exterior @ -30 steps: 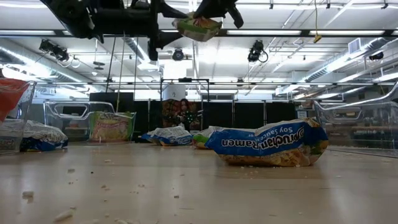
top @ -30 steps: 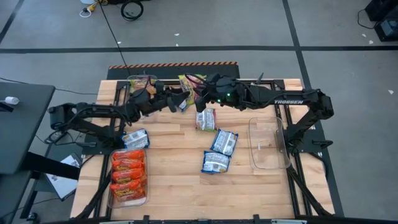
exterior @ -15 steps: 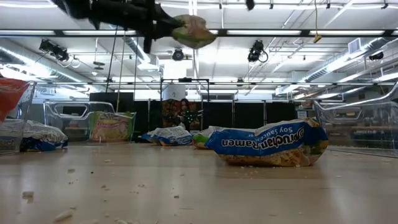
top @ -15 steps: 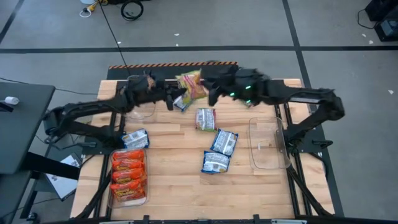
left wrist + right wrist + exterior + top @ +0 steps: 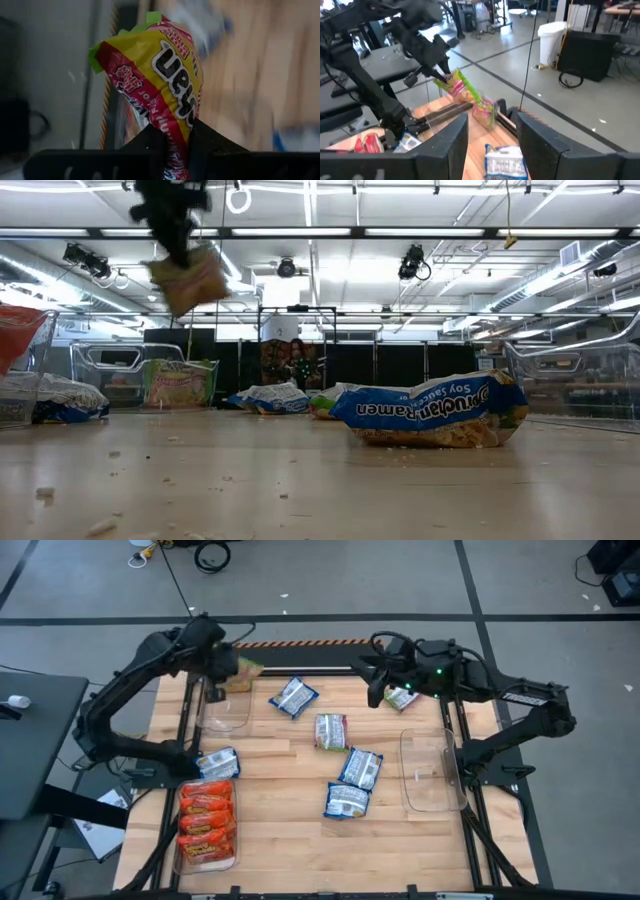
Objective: Sort Maruchan noodles
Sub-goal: Put the top left green noodle pack into the top left transparent bin
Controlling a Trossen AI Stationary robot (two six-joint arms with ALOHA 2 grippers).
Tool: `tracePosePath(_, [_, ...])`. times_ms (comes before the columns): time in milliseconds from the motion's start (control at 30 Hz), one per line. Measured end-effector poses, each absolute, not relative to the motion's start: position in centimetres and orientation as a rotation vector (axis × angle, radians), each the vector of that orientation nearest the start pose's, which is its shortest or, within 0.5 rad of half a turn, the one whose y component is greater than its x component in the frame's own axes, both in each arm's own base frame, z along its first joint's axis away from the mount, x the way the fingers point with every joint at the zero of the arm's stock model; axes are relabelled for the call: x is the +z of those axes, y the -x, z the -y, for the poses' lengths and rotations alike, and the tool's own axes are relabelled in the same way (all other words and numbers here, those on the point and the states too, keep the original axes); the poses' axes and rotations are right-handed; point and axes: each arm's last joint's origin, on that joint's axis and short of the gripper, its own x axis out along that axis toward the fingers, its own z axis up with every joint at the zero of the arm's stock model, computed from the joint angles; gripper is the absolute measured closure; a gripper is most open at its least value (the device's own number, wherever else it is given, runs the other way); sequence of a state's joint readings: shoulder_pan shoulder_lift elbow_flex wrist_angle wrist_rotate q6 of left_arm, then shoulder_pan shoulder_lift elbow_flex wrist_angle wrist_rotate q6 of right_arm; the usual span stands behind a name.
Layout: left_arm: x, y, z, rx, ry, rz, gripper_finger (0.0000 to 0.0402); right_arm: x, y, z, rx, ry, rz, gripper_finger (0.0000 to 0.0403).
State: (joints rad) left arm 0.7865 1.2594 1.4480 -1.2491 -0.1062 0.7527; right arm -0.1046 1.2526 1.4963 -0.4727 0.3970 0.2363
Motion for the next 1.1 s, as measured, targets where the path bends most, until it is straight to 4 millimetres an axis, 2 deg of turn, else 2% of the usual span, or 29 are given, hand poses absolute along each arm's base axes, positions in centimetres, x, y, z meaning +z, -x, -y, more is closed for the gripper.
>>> tracePosePath(200, [32.7, -15.3, -18.2, 0.373, -0.331, -1.56, 0.0349, 44.7, -25.1, 3.1, -0.489, -0.187, -0.207, 0.0232])
tracePosePath(333, [29.2, -16.1, -19.5, 0.29, -0.386, -1.764, 0.0349, 44.3, -24.9, 3.2, -0.505, -0.178, -0.249, 0.0232])
tracePosePath(467, [26.4, -17.0, -20.8, 0.254, -0.382, -1.849, 0.0349, 43.8, -24.8, 3.2, -0.515, -0.168, -0.299, 0.0233])
tracePosePath(600, [24.7, -17.9, -21.7, 0.273, -0.366, -1.853, 0.035, 43.7, -24.7, 3.2, -0.519, -0.16, -0.317, 0.0233])
tracePosePath(833, [22.1, -18.9, -21.7, 0.212, -0.349, -1.892, 0.035, 43.7, -24.6, 3.8, -0.54, -0.138, -0.323, 0.0233])
tracePosePath(967, [21.7, -20.3, -21.6, 0.202, -0.424, -1.846, 0.035, 43.5, -24.5, 4.1, -0.554, -0.137, -0.34, 0.0233])
tracePosePath(1100, [21.1, -20.9, -21.7, 0.126, -0.499, -1.863, 0.0349, 43.2, -24.3, 4.2, -0.562, -0.145, -0.374, 0.0233])
